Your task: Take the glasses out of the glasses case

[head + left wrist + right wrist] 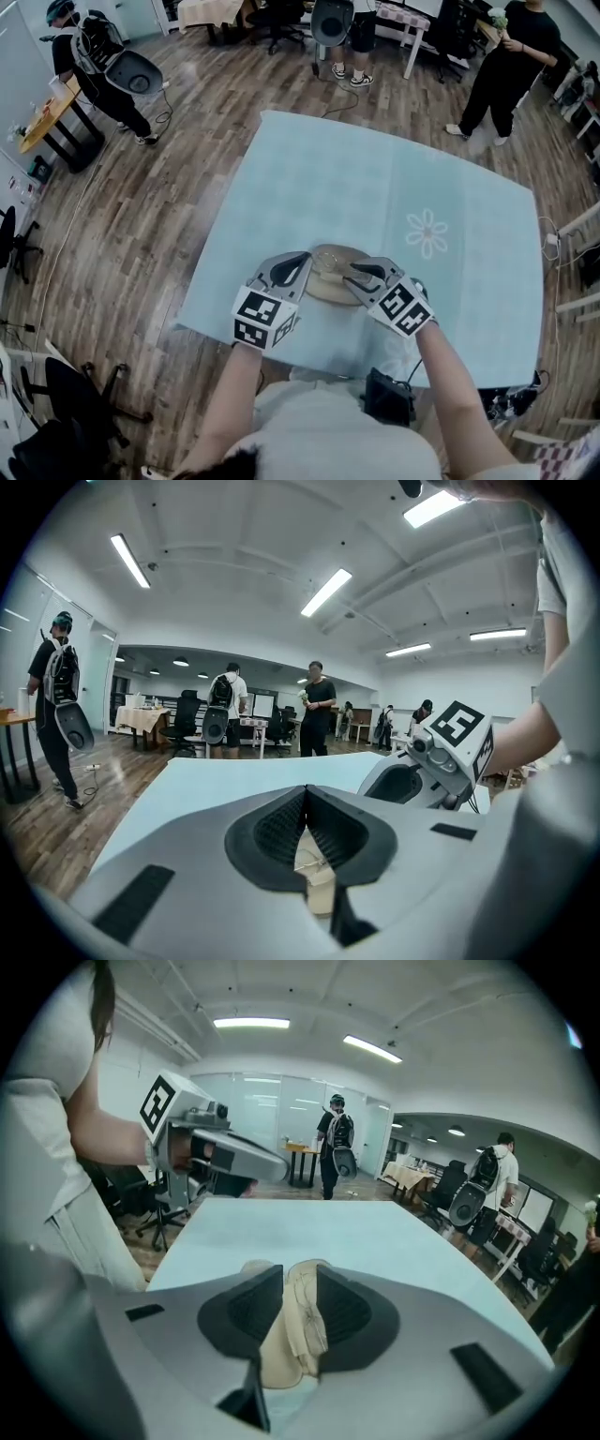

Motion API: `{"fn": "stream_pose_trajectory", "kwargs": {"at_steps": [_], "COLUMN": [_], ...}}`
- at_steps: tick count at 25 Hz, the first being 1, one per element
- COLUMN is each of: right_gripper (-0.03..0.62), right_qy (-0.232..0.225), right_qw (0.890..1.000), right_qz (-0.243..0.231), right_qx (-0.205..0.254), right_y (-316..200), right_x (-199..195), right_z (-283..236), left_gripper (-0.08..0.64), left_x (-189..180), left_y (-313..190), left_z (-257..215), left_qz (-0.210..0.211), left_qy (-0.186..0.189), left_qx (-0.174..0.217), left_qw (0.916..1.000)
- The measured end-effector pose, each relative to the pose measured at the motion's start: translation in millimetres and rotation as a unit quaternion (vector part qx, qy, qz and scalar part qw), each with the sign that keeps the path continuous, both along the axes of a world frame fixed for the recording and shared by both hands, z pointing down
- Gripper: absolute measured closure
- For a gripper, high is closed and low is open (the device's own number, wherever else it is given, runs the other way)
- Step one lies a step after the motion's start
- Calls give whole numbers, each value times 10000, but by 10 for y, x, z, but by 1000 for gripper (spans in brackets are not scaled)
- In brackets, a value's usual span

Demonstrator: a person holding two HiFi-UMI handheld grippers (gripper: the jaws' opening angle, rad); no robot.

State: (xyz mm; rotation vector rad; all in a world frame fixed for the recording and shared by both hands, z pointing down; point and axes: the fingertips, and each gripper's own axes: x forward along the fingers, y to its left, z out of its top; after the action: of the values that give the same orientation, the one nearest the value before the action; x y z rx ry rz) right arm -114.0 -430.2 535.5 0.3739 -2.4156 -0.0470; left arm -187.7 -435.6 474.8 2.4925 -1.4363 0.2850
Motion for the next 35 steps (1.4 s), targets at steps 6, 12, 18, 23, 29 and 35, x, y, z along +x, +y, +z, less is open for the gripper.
{"fn": "stream_pose_trajectory", "kwargs": {"at_steps": [6, 12, 18, 23, 29, 35], "right_gripper": [503, 514, 514, 514, 525, 548], "right_qy": [877, 1231, 1555, 1832, 2102, 2276], "right_qw": [9942, 9886, 9831, 9767, 9709, 9669], "right_qz": [-615, -860, -967, -1116, -1152, -1103], "right_qx": [104, 92, 55, 30, 16, 352], "right_y": [-67, -101, -213, -215, -267, -316], "right_x": [-71, -97, -118, -171, -140, -163], "right_z": [396, 620, 817, 980, 1123, 1191], "left_gripper": [551, 551, 551, 551, 551, 551], "left_x": [-52, -12, -56, -54, -38, -96], "left_y": [-56, -35, -94, -111, -111, -128], "left_z": [94, 159, 171, 216, 247, 267], "left_qz": [48, 150, 121, 176, 176, 173], "left_qy": [-3, -79, -83, -193, -206, -156], "left_qx": [-72, -65, -142, -176, -213, -196], "left_qw": [10000, 9998, 9998, 9995, 9994, 9995]}}
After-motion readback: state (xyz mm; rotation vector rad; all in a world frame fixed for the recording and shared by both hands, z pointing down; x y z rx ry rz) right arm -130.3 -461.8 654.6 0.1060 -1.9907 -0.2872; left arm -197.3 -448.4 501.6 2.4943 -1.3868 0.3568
